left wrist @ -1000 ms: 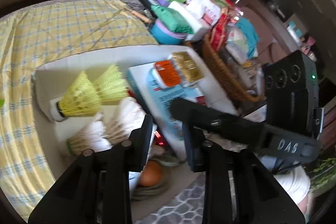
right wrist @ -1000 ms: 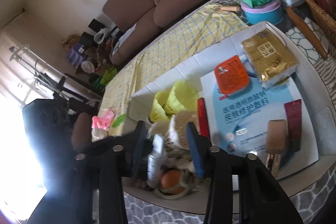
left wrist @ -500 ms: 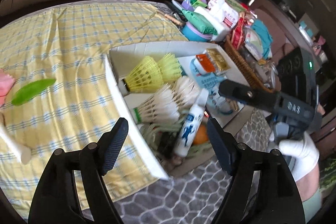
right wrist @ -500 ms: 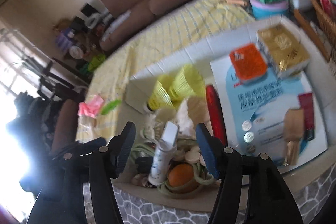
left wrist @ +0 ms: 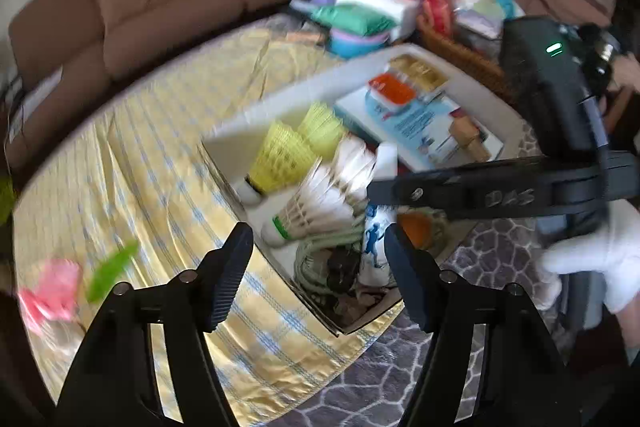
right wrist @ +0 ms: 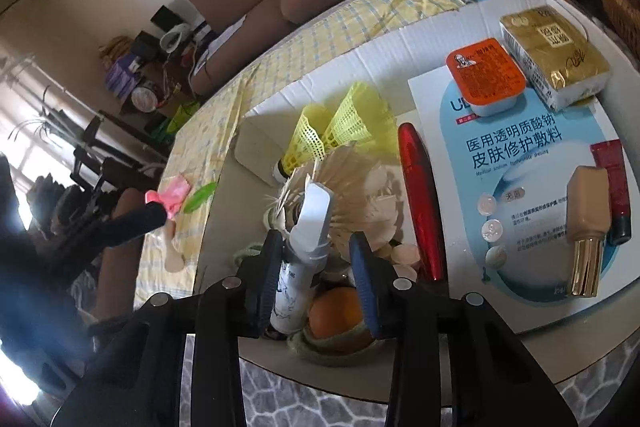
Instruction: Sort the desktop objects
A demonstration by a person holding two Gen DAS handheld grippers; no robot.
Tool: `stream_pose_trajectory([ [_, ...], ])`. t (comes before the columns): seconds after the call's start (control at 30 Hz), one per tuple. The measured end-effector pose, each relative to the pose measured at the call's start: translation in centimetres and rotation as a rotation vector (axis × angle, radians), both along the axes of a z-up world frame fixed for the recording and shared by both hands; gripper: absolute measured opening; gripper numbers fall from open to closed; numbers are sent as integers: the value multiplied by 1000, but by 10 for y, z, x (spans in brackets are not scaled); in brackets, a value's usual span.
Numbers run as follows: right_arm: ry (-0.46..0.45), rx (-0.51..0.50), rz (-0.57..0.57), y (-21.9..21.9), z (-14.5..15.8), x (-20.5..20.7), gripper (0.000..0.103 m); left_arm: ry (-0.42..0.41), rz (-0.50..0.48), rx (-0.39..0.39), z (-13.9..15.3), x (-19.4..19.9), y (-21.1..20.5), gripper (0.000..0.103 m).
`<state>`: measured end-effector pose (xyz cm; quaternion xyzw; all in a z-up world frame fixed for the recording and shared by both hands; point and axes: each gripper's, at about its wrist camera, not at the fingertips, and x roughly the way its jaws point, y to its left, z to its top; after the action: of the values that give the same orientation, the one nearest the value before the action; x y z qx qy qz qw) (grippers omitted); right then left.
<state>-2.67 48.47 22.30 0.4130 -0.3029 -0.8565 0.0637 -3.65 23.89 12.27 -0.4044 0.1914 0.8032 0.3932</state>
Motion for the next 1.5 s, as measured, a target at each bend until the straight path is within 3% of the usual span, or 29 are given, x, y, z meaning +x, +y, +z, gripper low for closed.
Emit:
stream_pose_trajectory([
  [0.07,9,-18,3,2,-1,2,32,-6,-48,-2,2,2,8,71],
  [0.13,24,-45,-9,7,1,4,32,13,-86,-61,-5,3,26,66],
  [0.2,53,-117,-32,16,0,8,32,-7,-121,-97,-14,1,41,59],
  [0.33,95,-240,-51,28,-1,10,32,-21,-185,-111,-22,8,52,58],
  [0.43,91,-240,-41,27,-1,8,32,-55,-221,-132,-34,6,61,57],
  [0.47,88,-238,-35,26,-1,7,32,-74,-222,-140,-40,5,63,54],
  [0.6,62,-199,-7,19,1,4,32,-179,-181,-101,-54,-11,61,21],
  [0.7,61,-193,6,15,1,2,32,-212,-161,-61,-59,-14,55,21],
  [0.9,147,-271,-9,23,19,13,32,-248,-128,-1,-48,-15,50,21],
  [1.17,216,-282,-85,58,45,16,33,-340,-100,178,5,-31,64,21],
  [1.23,197,-297,-100,69,38,8,33,-340,-96,171,9,-35,77,21],
  [1.37,53,-240,-126,79,9,-19,33,-391,-43,140,-8,-53,102,21],
  [1.5,63,-195,-124,78,10,-25,34,-443,54,81,-36,-69,106,25],
])
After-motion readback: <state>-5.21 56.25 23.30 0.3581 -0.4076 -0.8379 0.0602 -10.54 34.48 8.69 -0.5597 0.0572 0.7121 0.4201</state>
